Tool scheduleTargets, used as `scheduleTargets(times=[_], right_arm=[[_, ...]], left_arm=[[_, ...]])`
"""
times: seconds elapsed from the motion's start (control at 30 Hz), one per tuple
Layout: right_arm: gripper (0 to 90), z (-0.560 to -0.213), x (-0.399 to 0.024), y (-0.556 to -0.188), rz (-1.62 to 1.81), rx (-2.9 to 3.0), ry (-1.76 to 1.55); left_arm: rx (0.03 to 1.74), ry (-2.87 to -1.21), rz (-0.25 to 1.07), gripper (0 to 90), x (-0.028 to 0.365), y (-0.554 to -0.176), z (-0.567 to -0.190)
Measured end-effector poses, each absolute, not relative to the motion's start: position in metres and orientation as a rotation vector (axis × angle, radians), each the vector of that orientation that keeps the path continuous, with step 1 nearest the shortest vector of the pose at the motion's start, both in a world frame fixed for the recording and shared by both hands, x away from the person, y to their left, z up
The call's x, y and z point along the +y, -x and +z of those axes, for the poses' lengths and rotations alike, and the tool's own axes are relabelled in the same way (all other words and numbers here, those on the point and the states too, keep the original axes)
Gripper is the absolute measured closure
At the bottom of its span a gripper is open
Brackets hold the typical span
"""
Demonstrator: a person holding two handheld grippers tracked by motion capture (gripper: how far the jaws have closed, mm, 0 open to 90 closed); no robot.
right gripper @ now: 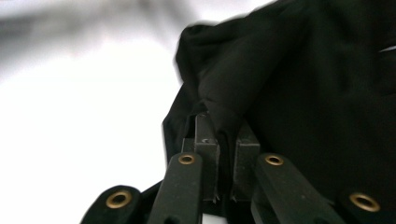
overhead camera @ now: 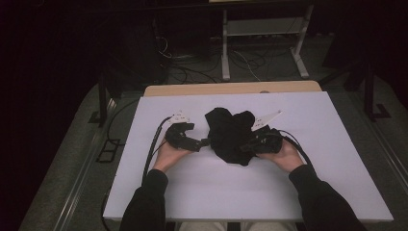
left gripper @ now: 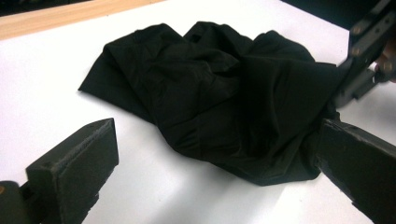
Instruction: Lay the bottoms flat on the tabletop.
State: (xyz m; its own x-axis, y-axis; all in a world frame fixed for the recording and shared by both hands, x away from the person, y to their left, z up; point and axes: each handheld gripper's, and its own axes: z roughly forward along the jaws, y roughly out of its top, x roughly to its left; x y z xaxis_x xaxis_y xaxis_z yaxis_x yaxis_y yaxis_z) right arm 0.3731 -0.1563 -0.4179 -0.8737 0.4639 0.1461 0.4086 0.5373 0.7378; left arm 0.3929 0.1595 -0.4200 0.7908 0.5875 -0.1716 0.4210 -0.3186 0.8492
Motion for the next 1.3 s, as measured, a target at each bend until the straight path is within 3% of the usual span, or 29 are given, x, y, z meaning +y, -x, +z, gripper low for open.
scheduleTargets(times=[0.3, 0.57, 0.93, 1.3], right_arm=[[84.4, -0.382, -0.187, -0.394, 1.428, 2.480, -0.959], [84.3, -0.380, -0.226, -0.415, 1.458, 2.304, -1.211], [84.3, -0.404, -0.298, -0.417, 1.434, 2.092, -1.542], [84.2, -0.439, -0.334, -0.415, 1.340, 2.029, -1.736]], left_arm=[[0.778, -1.930, 0.215, 0.0, 0.164, -0.397, -0.416], [0.774, -1.934, 0.220, 0.0, 0.161, -0.400, -0.413], [0.766, -1.935, 0.203, 0.0, 0.146, -0.406, -0.420], [0.791, -1.949, 0.188, 0.0, 0.134, -0.426, -0.430]])
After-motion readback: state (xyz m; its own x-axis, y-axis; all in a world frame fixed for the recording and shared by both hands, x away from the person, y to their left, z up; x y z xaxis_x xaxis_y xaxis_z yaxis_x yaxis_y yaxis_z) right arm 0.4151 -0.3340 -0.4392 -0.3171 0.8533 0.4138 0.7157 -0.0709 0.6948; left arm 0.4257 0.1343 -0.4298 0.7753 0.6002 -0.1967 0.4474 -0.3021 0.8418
